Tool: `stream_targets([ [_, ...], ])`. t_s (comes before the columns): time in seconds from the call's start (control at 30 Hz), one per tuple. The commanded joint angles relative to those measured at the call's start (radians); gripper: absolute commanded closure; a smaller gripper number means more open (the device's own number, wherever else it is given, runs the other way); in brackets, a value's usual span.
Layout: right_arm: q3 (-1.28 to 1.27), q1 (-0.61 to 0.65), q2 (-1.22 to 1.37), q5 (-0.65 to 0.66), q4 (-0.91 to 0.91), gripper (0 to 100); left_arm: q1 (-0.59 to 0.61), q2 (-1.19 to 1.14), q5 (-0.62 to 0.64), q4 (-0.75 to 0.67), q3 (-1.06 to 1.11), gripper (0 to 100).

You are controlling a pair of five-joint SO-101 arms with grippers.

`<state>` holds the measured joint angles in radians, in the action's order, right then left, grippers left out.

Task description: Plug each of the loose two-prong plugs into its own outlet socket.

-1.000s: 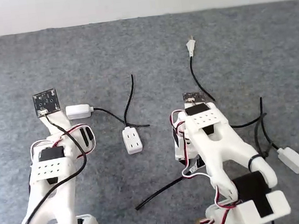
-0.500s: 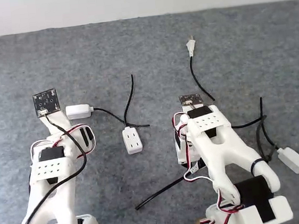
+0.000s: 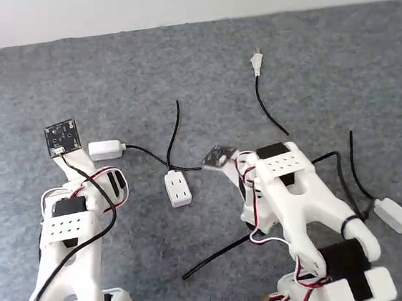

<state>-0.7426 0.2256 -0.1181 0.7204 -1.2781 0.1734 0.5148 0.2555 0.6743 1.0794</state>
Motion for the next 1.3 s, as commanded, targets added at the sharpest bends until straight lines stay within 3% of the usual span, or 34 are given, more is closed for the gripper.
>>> stream_targets([
  [0.0, 0.008, -0.081, -0.056, 0.219, 0.005, 84.1, 0.000, 0.029, -0.009, -0.020, -0.007, 84],
  [0.1, 0.025, -0.108, -0.136, 0.451, -0.007, 84.1, 0.000, 0.029, -0.011, -0.021, -0.007, 84],
  [0.2, 0.025, -0.114, -0.225, 0.563, -0.068, 83.9, 0.003, 0.029, -0.011, -0.038, 0.007, 84],
  [0.33, -0.012, -0.105, -0.323, 0.752, -0.170, 84.0, 0.006, 0.031, -0.012, -0.164, 0.073, 84],
  [0.63, -0.287, -0.108, -0.532, 1.014, -0.047, 84.1, 0.009, 0.037, -0.095, -0.184, 0.085, 84],
  [0.9, -0.377, -0.107, -0.582, 1.077, 0.111, 84.1, 0.064, 0.037, -0.095, -0.284, 0.117, 84],
  [1.27, -0.381, -0.031, -0.582, 1.073, 0.153, 84.2, 0.064, 0.038, -0.095, -0.299, 0.125, 84],
])
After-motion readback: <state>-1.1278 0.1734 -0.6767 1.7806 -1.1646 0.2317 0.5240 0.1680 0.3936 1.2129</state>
